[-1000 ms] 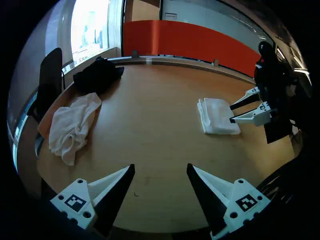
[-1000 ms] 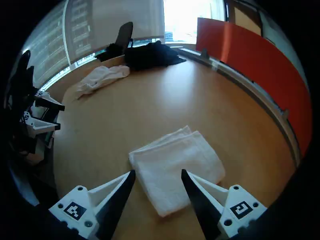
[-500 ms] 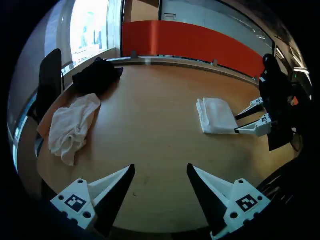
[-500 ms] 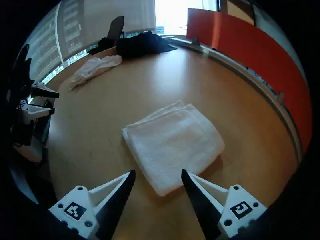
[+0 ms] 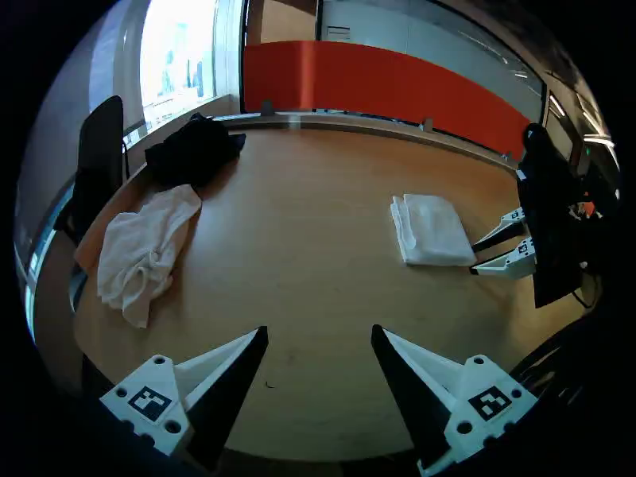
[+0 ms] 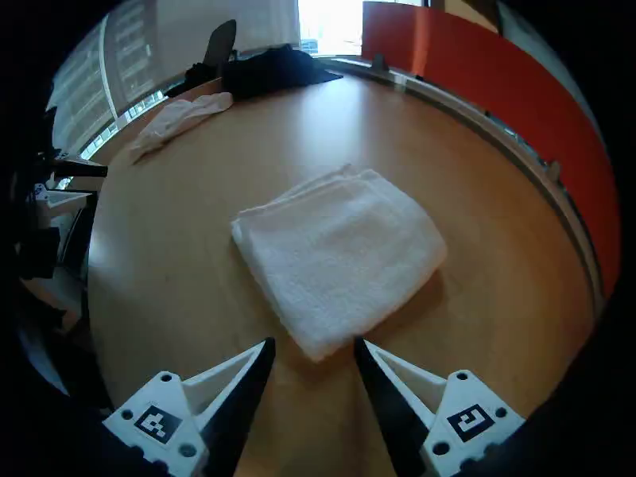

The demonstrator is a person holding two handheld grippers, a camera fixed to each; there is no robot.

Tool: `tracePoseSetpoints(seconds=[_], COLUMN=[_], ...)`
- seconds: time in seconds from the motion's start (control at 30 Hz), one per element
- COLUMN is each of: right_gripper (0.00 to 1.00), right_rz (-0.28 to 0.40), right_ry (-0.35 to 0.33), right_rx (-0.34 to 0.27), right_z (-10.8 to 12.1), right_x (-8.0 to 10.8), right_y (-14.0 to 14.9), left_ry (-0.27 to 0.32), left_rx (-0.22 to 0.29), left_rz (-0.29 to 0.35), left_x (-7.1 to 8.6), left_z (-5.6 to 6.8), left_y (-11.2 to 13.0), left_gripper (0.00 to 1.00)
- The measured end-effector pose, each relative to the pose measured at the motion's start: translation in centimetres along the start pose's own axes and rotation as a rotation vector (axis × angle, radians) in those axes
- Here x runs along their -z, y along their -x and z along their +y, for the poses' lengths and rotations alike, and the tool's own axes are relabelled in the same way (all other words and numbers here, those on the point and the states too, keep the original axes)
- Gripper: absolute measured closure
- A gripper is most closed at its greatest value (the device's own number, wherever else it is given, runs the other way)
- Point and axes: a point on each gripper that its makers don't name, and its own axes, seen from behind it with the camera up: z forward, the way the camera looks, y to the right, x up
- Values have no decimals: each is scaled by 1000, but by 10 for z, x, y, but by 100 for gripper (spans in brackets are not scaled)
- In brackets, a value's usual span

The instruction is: Fold towel

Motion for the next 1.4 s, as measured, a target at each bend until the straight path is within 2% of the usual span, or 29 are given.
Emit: tracePoseSetpoints(seconds=[0.13,0.3,0.5,0.87,1.0,1.17,1.4], right_gripper=[46,47,59,92,96,97,97], right_rz=[-1,-5,-6,-1,7,26,74], right_ry=[3,3,20,33,36,41,38], right_rx=[-15,-25,-22,-18,-15,-7,3], right_z=[1,2,4,7,8,9,11], right_x=[0,-1,-1,0,0,5,21], right_y=[3,5,8,10,7,-1,-31], left_ry=[1,3,3,3,5,10,13], left_rx=[3,2,-1,-7,-9,-8,-7], left_rz=[0,1,3,4,4,7,17], left_x=[1,1,2,3,3,2,2], left_z=[0,1,2,2,2,3,3], left_y=[1,1,1,1,2,0,-1], left_gripper=[3,3,3,3,3,3,3])
